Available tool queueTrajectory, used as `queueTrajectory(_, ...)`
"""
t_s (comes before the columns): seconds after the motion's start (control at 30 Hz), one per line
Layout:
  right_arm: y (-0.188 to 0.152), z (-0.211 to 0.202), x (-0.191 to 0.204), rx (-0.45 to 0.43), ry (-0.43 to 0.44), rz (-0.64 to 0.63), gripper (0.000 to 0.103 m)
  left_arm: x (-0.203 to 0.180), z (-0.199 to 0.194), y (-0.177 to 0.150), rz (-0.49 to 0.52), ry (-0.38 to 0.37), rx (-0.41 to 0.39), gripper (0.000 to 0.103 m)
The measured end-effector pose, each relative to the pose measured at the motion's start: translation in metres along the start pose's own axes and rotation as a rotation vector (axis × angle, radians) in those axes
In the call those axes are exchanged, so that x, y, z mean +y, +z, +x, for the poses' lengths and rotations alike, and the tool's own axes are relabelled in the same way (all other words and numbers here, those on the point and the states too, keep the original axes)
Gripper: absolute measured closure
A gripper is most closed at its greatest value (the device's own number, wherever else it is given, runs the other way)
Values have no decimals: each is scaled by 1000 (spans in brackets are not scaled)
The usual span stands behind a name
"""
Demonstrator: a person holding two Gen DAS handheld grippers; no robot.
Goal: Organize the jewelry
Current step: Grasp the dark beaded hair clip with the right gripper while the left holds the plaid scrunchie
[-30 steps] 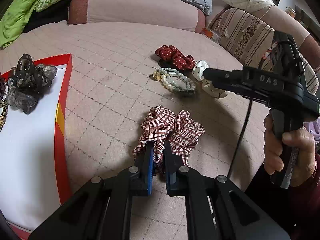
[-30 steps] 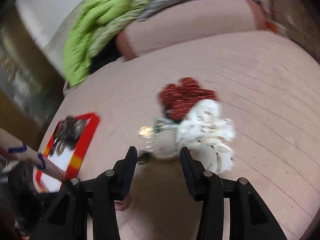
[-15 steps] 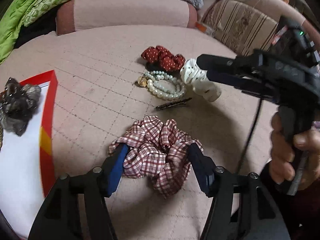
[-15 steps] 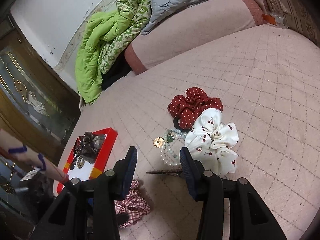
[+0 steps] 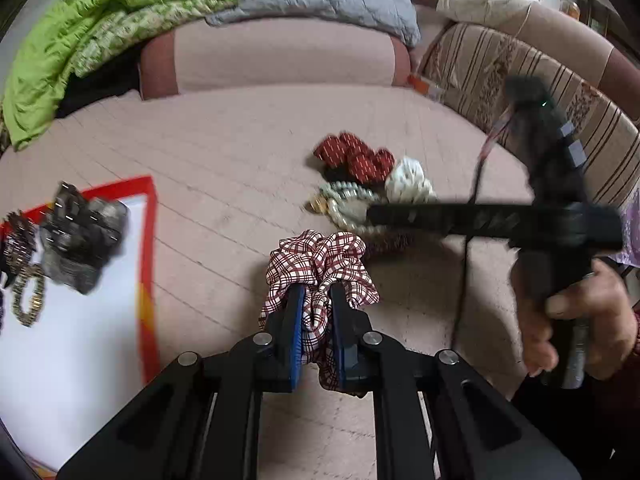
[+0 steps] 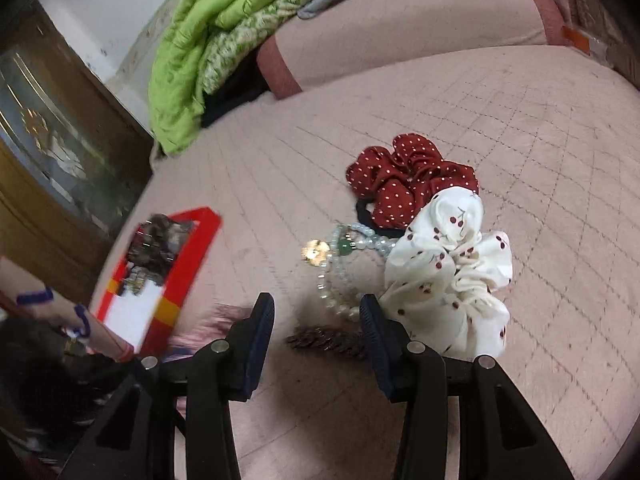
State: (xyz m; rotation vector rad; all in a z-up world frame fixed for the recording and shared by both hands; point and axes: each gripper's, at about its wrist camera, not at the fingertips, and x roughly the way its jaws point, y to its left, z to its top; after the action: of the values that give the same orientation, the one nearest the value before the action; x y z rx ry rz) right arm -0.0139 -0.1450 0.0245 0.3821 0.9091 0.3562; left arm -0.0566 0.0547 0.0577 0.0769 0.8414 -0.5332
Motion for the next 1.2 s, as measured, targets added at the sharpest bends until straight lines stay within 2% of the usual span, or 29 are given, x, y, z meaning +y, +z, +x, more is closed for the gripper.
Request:
queueTrajectory(0.17, -9, 17, 0, 94, -5, -18, 54, 20, -26, 3, -42, 52, -63, 91)
queueTrajectory(0.3, -23, 13, 15, 129, 16, -109, 54, 43, -33, 3, -104, 73, -88, 91)
queueTrajectory(0.4, -27, 15, 26, 136, -40, -198, 56, 49, -35, 2, -120, 74, -91, 91)
queueTrajectory(0.47, -28, 18, 30, 137, -72, -232, 62, 48, -34, 1, -113, 74, -90, 91)
queueTrajectory(0.53, -31, 20, 34, 139, -127, -282, 81, 48, -33, 2, -110, 78, -95, 91)
queueTrajectory(0.57, -32, 20, 36, 136, -164, -312, 84, 49, -33, 1, -109, 79, -92, 91)
queueTrajectory(0.63, -31, 20, 37, 132, -175, -314, 94, 49, -32, 0, -117, 82, -92, 91)
queueTrajectory(0.77, -28, 10, 33, 83, -165, -284, 94, 49, -30, 0, -120, 84, -95, 91)
queueTrajectory(0.83, -24, -2, 33, 20, -135, -265, 94, 49, -30, 0, -121, 82, -97, 91)
queueTrajectory(1.0, -16, -16, 34, -65, -49, -206, 94, 51, -30, 1, -116, 107, -101, 91)
queueTrajectory(1.2, -15, -15, 49, -90, -23, -212, 94, 54, -35, -1, -117, 130, -114, 91)
